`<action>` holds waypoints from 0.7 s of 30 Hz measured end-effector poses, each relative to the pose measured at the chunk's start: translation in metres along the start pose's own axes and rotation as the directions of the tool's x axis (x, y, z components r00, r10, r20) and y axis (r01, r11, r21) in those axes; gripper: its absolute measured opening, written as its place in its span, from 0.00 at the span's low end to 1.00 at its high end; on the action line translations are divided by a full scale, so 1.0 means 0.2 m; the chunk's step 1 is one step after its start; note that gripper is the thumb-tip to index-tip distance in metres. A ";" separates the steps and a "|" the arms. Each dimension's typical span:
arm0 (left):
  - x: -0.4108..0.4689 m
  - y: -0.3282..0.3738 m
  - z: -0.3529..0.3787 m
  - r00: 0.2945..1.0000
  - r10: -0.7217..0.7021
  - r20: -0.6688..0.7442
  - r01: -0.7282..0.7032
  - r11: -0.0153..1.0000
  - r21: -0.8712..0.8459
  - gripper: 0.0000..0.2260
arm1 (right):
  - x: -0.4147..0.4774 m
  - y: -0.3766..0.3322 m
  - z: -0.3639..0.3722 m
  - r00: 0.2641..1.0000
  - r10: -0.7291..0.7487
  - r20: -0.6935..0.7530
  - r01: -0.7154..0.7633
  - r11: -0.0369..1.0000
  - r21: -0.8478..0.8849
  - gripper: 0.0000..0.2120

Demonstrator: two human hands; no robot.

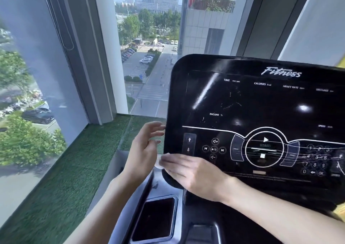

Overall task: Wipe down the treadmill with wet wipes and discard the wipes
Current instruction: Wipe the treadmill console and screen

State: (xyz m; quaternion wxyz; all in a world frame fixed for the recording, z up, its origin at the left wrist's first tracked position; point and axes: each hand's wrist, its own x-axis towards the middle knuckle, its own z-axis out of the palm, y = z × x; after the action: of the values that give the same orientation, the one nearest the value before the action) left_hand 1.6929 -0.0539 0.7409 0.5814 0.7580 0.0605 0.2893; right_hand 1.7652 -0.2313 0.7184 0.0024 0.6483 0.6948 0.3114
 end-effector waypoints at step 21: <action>0.00 0.04 0.00 0.997 -0.075 -0.033 0.073 0.995 -0.068 0.11 | 0.02 0.14 -0.04 0.921 -0.113 0.372 0.225 0.935 -0.274 0.23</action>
State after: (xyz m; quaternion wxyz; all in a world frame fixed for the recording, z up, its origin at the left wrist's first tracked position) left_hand 1.6913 -0.0559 0.7489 0.6157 0.7301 0.0892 0.2828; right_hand 1.7867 -0.2310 0.7381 0.2553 0.6214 0.6794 0.2952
